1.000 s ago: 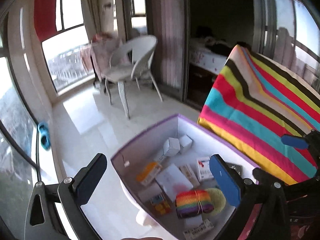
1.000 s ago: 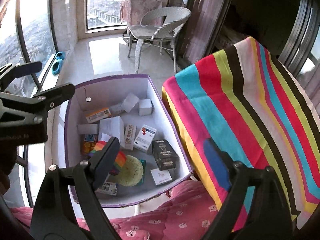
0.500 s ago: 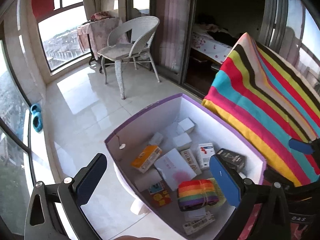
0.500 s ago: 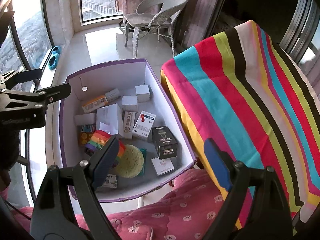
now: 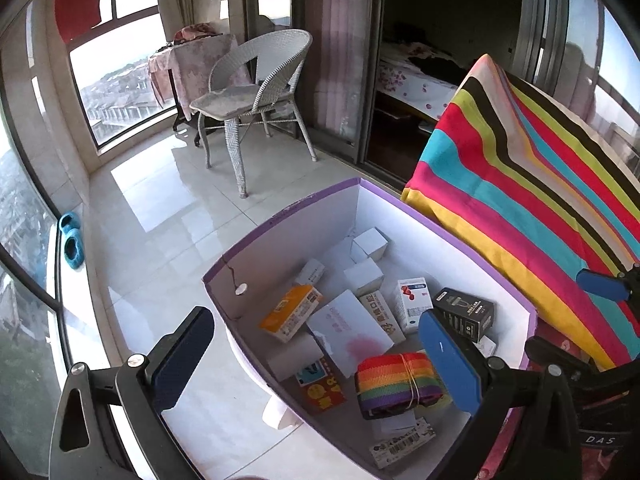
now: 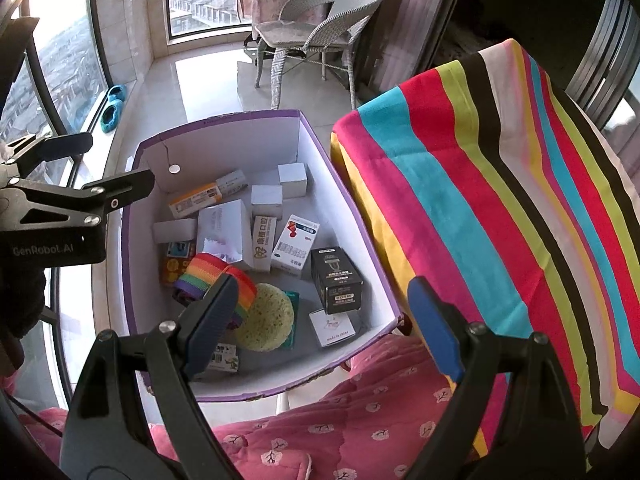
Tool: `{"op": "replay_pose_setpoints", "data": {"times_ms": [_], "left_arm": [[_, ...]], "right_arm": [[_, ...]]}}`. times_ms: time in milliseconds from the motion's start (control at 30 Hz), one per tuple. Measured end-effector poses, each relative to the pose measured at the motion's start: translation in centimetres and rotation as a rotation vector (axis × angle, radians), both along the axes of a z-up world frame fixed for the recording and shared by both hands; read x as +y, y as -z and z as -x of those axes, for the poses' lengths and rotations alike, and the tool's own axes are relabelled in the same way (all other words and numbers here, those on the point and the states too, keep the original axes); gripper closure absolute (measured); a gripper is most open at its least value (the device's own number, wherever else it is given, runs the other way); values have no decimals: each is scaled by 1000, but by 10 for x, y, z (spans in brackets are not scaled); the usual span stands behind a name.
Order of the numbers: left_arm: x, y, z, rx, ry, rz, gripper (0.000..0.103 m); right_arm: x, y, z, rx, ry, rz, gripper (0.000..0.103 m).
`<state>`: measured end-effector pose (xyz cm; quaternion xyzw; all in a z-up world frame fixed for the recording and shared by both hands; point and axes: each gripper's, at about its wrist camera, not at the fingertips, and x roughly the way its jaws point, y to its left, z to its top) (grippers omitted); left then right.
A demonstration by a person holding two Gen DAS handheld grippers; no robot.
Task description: Organize objects
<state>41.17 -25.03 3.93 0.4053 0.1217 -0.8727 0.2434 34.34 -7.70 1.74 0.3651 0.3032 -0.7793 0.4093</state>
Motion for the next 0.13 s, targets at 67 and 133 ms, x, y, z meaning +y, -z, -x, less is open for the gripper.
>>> {"op": "replay_pose_setpoints", "data": {"times_ms": [67, 133], "left_arm": [[2, 0, -1, 8, -17, 19, 1], [5, 1, -2, 4, -39, 50, 2]], "right_arm": [[1, 1, 0, 0, 1, -1, 15], [2, 2, 1, -2, 2, -2, 15]]}}
